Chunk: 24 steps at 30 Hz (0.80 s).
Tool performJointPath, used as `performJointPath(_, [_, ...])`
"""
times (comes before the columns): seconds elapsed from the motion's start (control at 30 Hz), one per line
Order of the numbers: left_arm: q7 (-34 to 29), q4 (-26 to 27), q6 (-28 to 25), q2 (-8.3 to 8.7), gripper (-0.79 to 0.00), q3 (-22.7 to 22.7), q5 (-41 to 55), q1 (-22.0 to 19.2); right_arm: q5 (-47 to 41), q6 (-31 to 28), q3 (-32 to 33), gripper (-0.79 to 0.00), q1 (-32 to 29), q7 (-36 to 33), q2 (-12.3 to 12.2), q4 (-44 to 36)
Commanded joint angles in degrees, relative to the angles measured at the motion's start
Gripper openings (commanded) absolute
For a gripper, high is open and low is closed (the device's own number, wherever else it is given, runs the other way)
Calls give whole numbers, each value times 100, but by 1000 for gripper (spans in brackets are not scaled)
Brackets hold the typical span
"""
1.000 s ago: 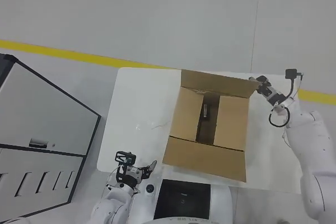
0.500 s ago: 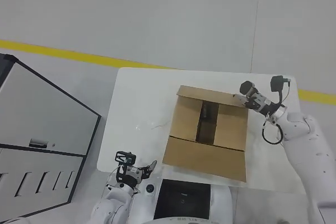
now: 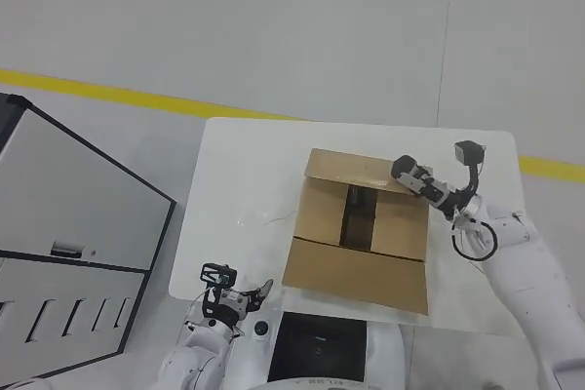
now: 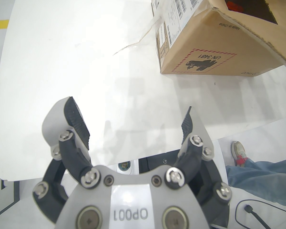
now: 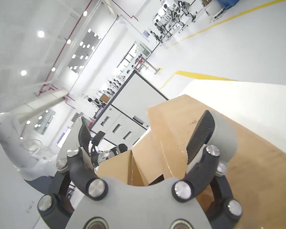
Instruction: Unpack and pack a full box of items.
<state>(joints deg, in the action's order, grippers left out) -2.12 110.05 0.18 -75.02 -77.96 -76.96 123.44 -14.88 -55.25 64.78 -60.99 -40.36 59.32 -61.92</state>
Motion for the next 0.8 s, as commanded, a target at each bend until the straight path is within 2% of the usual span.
performJointPath(0.0, [0, 0, 0, 0, 0, 0, 0, 0, -499, 244, -90, 0, 72, -422, 3, 122])
performJointPath(0.13, [0, 0, 0, 0, 0, 0, 0, 0, -1002, 768, -159, 0, 201, -972, 4, 314])
performJointPath(0.27, [0, 0, 0, 0, 0, 0, 0, 0, -966, 1087, -182, 0, 321, -1315, -7, 421])
performJointPath(0.5, [-1, -2, -2, 0, 0, 1, -6, -14, -780, 1199, -207, 0, 329, -1258, 9, 424])
performJointPath(0.77, [-44, 128, -124, 18, 0, 160, -203, -241, -745, 1213, -177, 0, 277, -1344, 5, 325])
